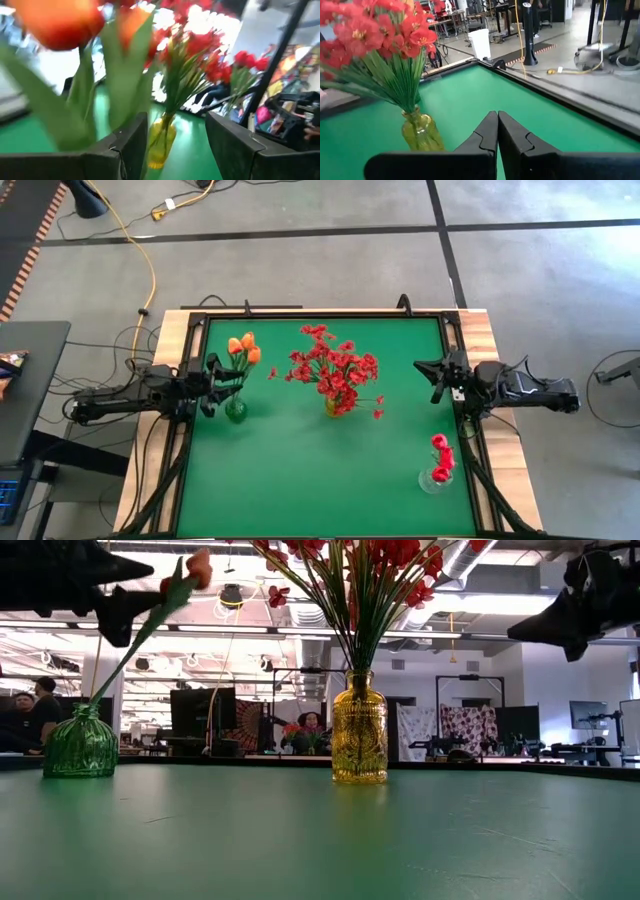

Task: Sort flowers into vase by color
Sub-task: Return to Home Position

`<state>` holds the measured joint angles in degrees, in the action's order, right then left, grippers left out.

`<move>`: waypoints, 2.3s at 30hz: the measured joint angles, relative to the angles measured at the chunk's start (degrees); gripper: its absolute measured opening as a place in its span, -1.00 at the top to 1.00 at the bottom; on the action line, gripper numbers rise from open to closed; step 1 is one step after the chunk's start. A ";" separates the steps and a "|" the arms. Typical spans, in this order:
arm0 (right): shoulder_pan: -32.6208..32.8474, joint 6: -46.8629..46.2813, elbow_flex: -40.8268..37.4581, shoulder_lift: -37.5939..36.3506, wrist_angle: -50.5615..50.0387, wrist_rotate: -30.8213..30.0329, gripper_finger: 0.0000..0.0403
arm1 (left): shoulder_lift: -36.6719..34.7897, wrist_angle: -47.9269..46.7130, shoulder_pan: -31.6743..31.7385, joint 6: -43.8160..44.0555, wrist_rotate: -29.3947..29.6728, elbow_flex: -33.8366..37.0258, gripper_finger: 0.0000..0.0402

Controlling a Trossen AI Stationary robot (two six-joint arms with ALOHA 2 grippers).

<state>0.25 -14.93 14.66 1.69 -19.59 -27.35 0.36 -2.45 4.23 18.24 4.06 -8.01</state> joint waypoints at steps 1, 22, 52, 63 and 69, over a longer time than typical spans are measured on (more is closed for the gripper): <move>0.00 1.19 0.00 0.00 0.06 -0.02 0.82 | 0.00 1.20 0.00 -1.20 -0.79 -0.01 0.06; 0.02 9.82 -3.21 -0.79 3.85 11.64 0.89 | 0.00 11.90 0.00 -3.35 -1.71 5.75 0.06; -0.02 19.84 -14.23 -1.32 20.74 26.33 0.86 | -0.05 13.32 0.00 -2.60 -2.18 6.05 0.06; -0.02 20.08 -14.27 -1.31 20.87 24.13 0.84 | -0.07 9.81 -0.02 -8.81 -8.24 6.03 0.06; -0.02 20.06 -14.29 -1.33 21.11 22.97 0.84 | -0.04 1.71 0.00 -9.98 -5.98 6.06 0.06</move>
<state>0.23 5.13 0.36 0.36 1.52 -4.38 0.32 -0.73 4.23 8.26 -1.92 -1.95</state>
